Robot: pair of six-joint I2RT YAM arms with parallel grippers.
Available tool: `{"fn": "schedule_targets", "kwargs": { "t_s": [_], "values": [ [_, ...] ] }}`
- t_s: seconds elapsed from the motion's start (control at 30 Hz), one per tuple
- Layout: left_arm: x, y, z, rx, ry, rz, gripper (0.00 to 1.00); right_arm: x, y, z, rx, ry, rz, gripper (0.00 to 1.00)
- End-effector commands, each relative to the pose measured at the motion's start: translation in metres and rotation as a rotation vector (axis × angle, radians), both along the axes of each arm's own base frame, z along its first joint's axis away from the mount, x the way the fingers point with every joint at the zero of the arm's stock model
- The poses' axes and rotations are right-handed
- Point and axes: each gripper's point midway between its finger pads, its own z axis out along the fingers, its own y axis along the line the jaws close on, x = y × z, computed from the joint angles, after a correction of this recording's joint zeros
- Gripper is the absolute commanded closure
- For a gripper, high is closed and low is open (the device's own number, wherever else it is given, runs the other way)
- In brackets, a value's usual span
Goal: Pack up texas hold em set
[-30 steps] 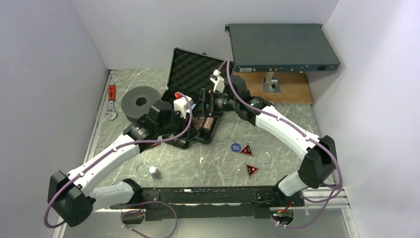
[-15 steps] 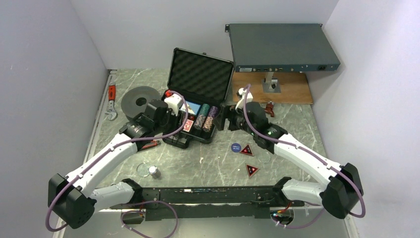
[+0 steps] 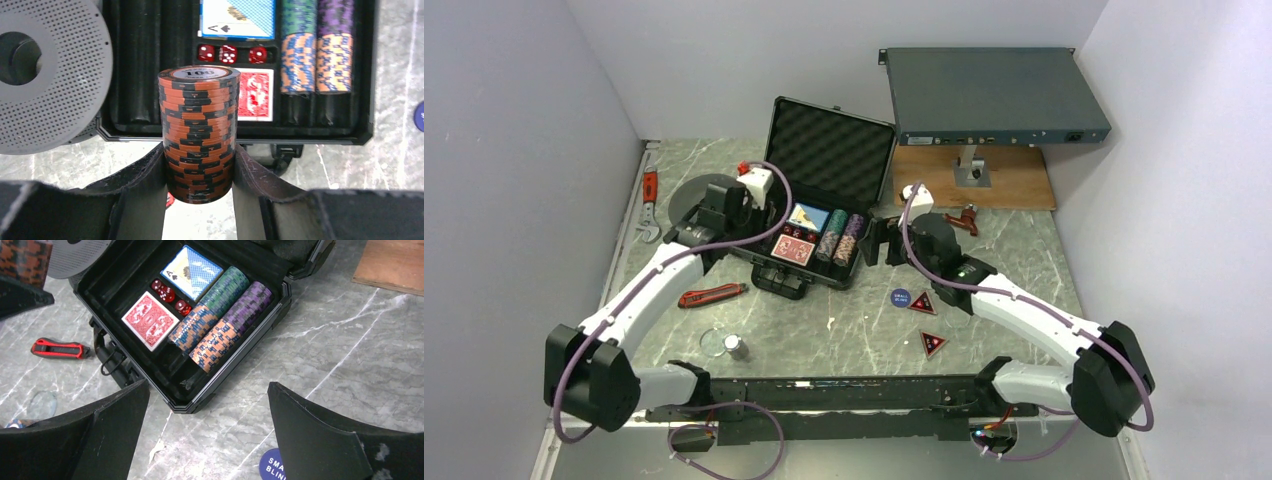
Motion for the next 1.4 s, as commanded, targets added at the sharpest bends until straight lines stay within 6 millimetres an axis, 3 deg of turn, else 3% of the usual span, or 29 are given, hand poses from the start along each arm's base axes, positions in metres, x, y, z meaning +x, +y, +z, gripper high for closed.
{"fn": "schedule_targets", "kwargs": {
  "t_s": [0.0, 0.13, 0.33, 0.53, 0.8, 1.0, 1.37],
  "values": [
    [0.041, -0.003, 0.048, -0.048, -0.145, -0.011, 1.00, 0.010, 0.005, 0.015, 0.017, -0.055, 0.001, 0.08],
    [0.061, 0.009, 0.037, 0.060, -0.089, 0.043, 1.00, 0.010, 0.004, 0.011, 0.011, -0.037, 0.000, 0.09],
    [0.081, -0.009, 0.022, 0.095, -0.016, -0.099, 1.00, 0.006, -0.006, 0.020, 0.008, -0.068, -0.014, 0.08],
    [0.103, -0.015, 0.001, 0.054, 0.090, -0.161, 1.00, 0.003, -0.013, 0.024, 0.007, -0.085, -0.032, 0.08],
    [0.127, -0.014, -0.030, 0.065, 0.182, -0.100, 1.00, 0.002, -0.020, 0.028, 0.001, -0.101, -0.058, 0.07],
    [0.136, -0.024, -0.043, 0.027, 0.202, -0.119, 1.00, 0.000, -0.017, 0.026, 0.016, -0.092, -0.043, 0.07],
    [0.143, -0.021, -0.070, 0.033, 0.243, -0.078, 1.00, 0.000, -0.010, 0.022, 0.026, -0.078, -0.016, 0.07]
  ]
}}
